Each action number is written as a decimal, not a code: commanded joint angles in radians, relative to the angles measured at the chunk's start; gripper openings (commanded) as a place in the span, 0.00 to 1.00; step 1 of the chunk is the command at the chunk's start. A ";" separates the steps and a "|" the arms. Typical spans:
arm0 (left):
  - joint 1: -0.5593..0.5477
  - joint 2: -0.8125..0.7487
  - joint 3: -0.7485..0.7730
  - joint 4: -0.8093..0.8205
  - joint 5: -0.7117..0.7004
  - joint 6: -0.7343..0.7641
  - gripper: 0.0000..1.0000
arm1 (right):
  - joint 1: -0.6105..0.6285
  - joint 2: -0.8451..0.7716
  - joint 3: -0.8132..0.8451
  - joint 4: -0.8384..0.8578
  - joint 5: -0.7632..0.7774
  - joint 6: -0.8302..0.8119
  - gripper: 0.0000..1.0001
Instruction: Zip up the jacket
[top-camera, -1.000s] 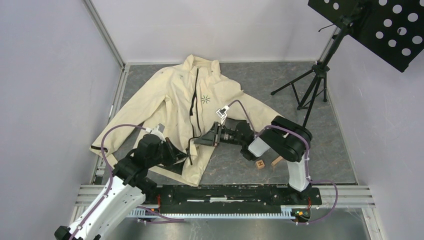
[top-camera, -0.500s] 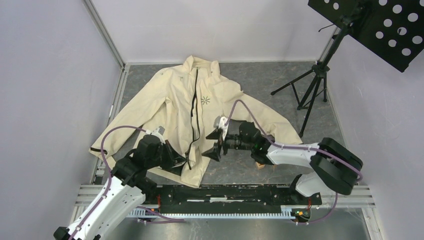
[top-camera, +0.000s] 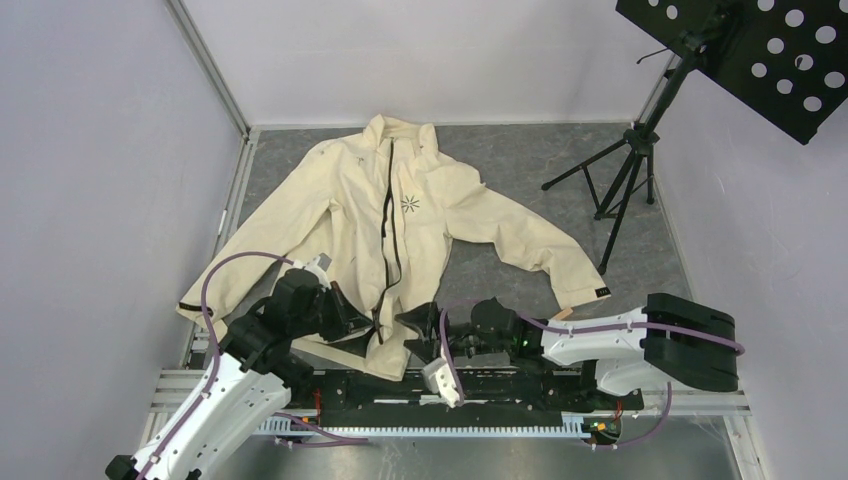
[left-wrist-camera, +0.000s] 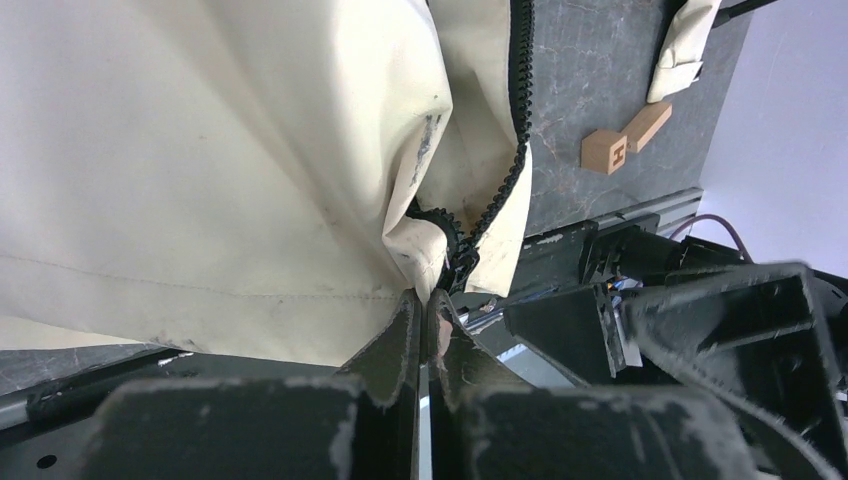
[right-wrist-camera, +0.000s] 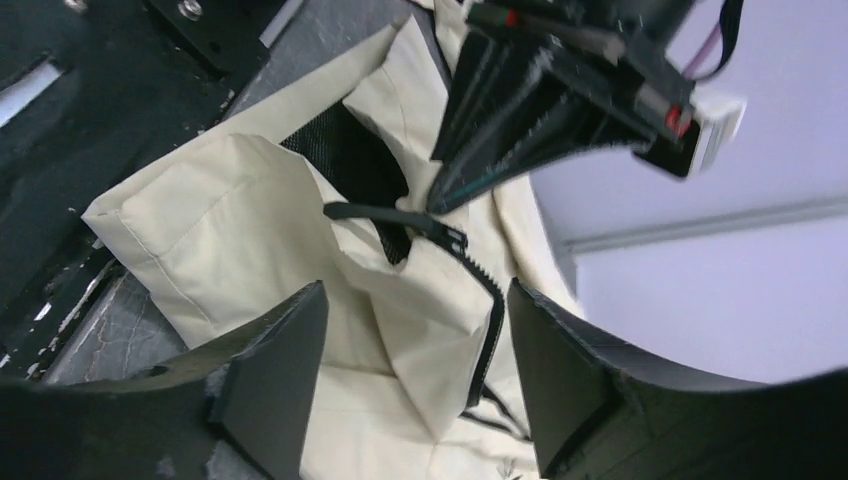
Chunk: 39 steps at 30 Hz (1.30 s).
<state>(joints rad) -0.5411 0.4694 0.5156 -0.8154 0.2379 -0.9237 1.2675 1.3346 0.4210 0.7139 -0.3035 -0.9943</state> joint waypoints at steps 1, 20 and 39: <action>-0.005 0.004 0.041 -0.016 0.048 0.025 0.02 | 0.031 0.014 0.064 -0.057 -0.071 -0.274 0.66; -0.005 0.002 0.043 -0.034 0.057 0.045 0.02 | 0.089 0.199 0.164 -0.014 0.075 -0.513 0.45; -0.005 0.002 0.046 -0.034 0.071 0.042 0.02 | 0.116 0.272 0.200 -0.008 0.148 -0.597 0.43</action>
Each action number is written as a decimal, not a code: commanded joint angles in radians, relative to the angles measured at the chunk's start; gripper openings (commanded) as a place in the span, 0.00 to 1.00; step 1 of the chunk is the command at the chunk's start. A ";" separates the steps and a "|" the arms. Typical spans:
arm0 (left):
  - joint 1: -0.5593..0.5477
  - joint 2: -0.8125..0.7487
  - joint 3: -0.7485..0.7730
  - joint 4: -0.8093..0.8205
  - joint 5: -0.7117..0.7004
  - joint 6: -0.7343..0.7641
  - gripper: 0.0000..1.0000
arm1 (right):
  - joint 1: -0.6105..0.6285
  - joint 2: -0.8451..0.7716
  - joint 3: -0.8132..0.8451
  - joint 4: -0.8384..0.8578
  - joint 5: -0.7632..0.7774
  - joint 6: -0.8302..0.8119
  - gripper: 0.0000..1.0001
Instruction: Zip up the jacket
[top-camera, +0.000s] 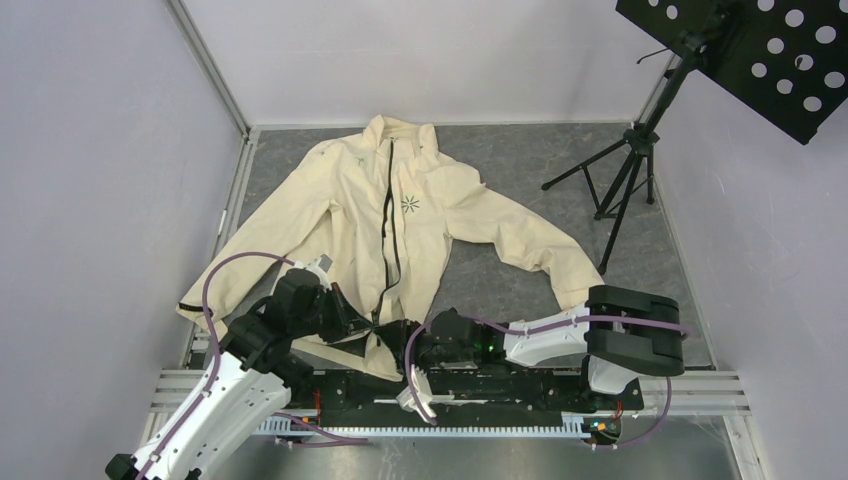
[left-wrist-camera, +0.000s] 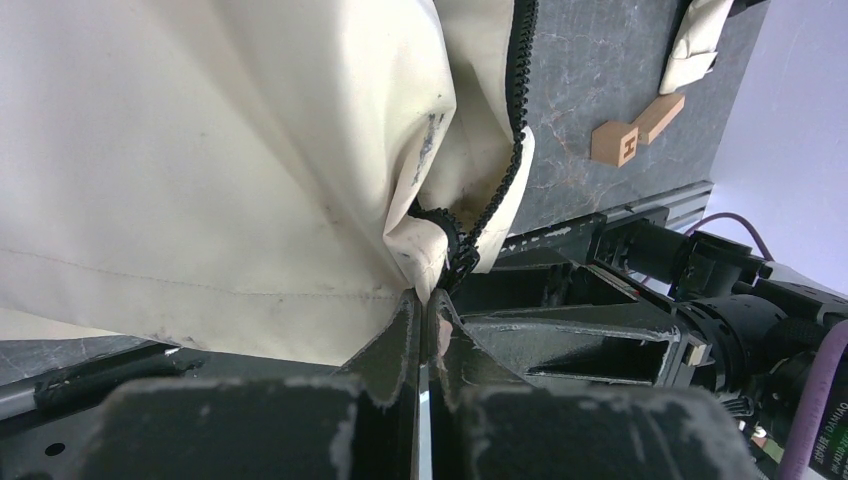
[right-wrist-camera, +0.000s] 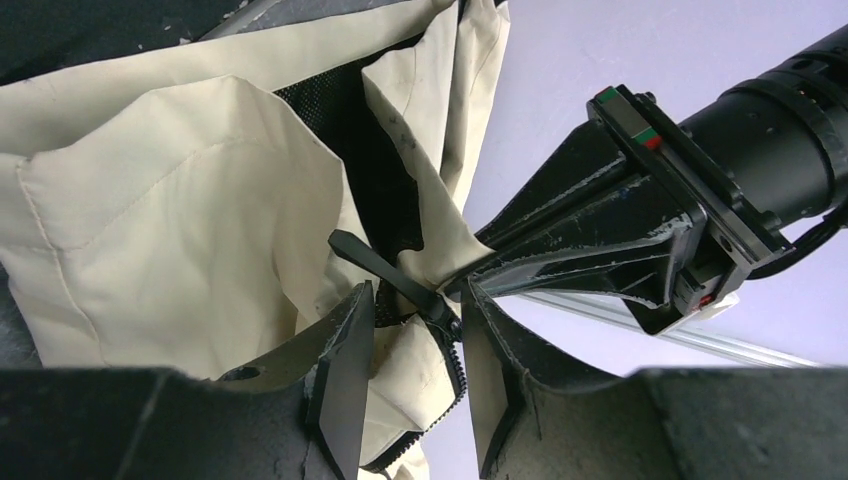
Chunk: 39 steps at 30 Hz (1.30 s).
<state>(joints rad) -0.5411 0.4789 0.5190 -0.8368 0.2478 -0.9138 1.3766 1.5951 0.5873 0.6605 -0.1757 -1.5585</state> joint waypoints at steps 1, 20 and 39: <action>-0.005 -0.008 0.042 -0.012 0.062 0.032 0.02 | 0.007 0.015 0.034 0.052 0.022 -0.033 0.44; -0.005 -0.011 0.033 -0.006 0.076 0.029 0.02 | 0.032 0.061 0.059 0.117 0.020 -0.046 0.29; -0.006 -0.043 0.029 -0.036 0.074 0.021 0.02 | -0.018 0.015 -0.056 0.564 -0.025 0.499 0.00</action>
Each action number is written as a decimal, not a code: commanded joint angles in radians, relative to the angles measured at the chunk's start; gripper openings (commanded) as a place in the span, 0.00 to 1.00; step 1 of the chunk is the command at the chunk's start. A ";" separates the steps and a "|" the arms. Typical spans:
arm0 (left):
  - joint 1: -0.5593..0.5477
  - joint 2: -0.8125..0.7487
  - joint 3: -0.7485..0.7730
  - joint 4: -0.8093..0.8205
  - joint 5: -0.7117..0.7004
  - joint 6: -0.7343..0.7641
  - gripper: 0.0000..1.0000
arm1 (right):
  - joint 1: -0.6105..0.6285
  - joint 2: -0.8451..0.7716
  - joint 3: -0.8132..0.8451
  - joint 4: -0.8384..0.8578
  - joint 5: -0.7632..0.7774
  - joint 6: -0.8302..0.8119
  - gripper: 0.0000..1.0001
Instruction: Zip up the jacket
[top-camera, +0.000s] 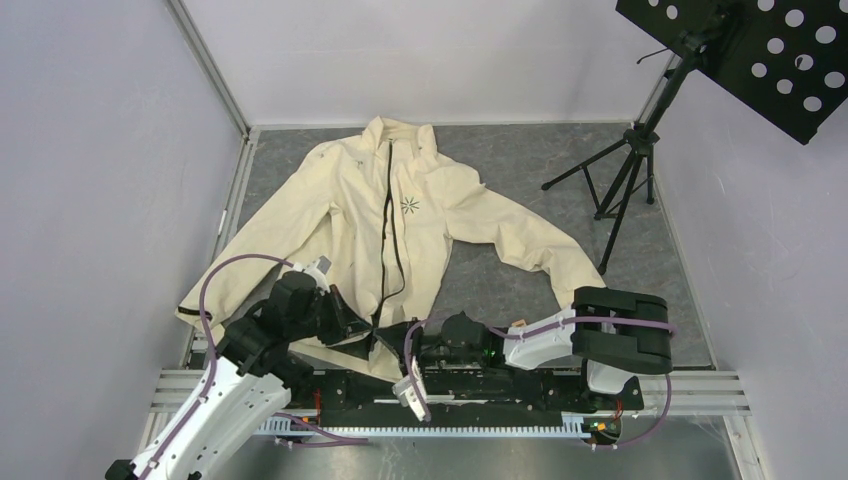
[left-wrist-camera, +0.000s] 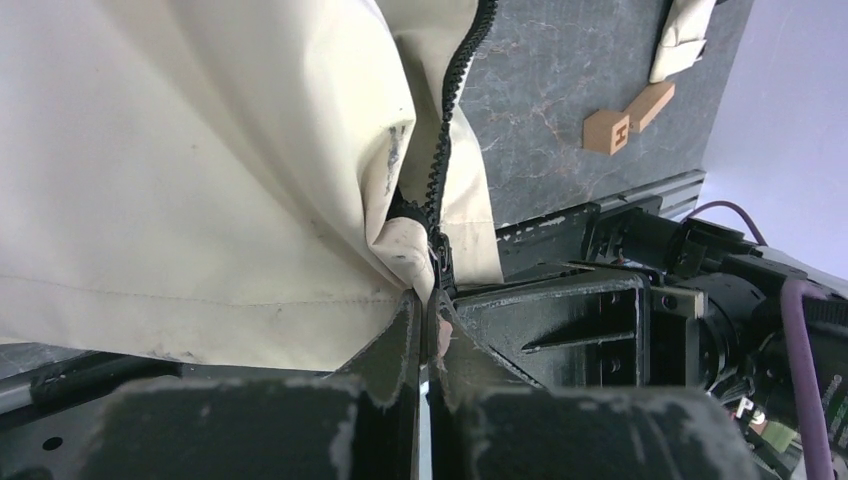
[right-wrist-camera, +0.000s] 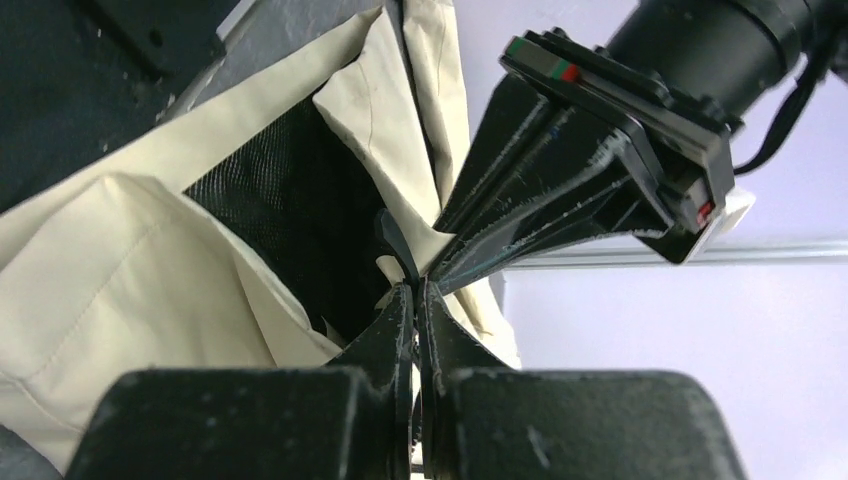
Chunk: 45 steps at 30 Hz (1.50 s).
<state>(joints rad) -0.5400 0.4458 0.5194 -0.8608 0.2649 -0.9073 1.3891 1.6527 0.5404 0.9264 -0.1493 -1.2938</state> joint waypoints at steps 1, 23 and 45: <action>-0.007 -0.012 0.031 -0.018 0.053 0.016 0.02 | -0.041 -0.050 -0.018 0.313 -0.067 0.274 0.00; -0.006 -0.026 0.027 -0.066 0.057 0.036 0.02 | -0.246 -0.022 0.035 0.476 -0.244 0.991 0.00; -0.006 -0.012 0.161 -0.306 -0.044 0.090 0.02 | -0.562 0.254 0.398 0.117 -0.076 1.815 0.00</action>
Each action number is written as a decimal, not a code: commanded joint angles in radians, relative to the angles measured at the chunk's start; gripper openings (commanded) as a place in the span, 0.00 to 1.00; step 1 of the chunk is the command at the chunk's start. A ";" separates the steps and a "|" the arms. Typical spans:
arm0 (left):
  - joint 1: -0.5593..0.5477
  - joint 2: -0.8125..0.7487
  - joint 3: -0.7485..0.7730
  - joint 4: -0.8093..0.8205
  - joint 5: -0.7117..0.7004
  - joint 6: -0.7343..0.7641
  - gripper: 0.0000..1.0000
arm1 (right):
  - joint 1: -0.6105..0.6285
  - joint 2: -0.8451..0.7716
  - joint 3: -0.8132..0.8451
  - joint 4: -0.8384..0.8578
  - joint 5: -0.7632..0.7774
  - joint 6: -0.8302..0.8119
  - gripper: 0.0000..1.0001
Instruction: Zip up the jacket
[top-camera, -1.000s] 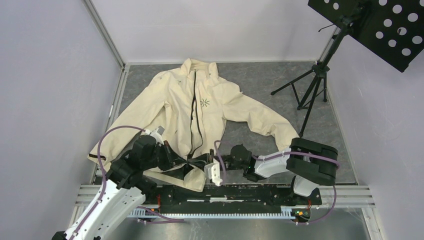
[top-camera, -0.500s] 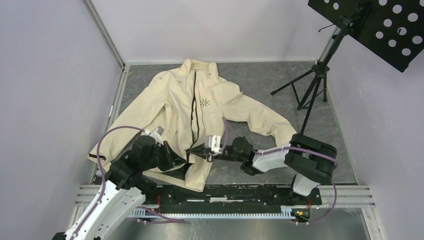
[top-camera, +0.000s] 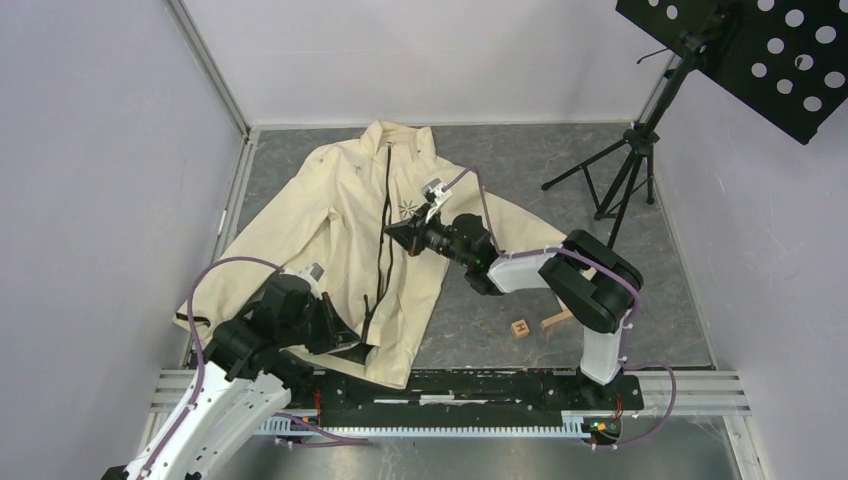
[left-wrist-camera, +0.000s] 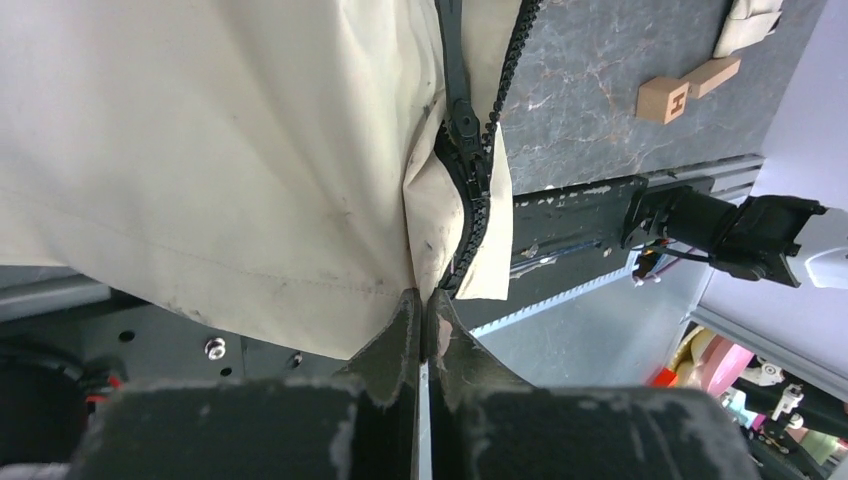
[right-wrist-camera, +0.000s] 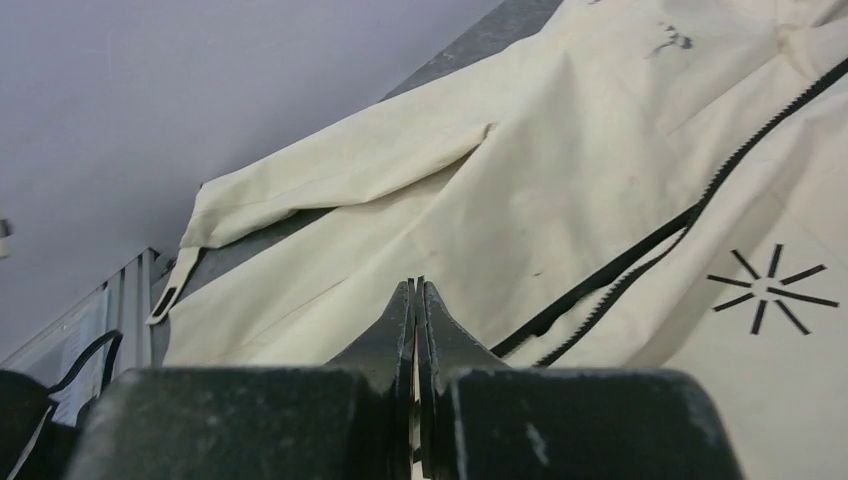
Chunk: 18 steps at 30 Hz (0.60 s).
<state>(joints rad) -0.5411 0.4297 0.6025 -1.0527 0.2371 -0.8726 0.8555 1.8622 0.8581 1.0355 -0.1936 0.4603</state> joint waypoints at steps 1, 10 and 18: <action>-0.005 0.008 0.083 -0.120 -0.020 0.064 0.02 | -0.045 0.064 0.114 0.003 -0.117 0.065 0.00; -0.005 0.058 0.032 -0.004 0.038 0.077 0.02 | 0.005 0.023 0.153 -0.311 -0.341 0.214 0.67; -0.005 0.108 0.027 0.014 0.051 0.113 0.02 | 0.052 0.045 0.124 -0.318 -0.456 0.170 0.71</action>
<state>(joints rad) -0.5411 0.5335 0.6380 -1.0775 0.2466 -0.8150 0.8993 1.9221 0.9928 0.7086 -0.5667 0.6422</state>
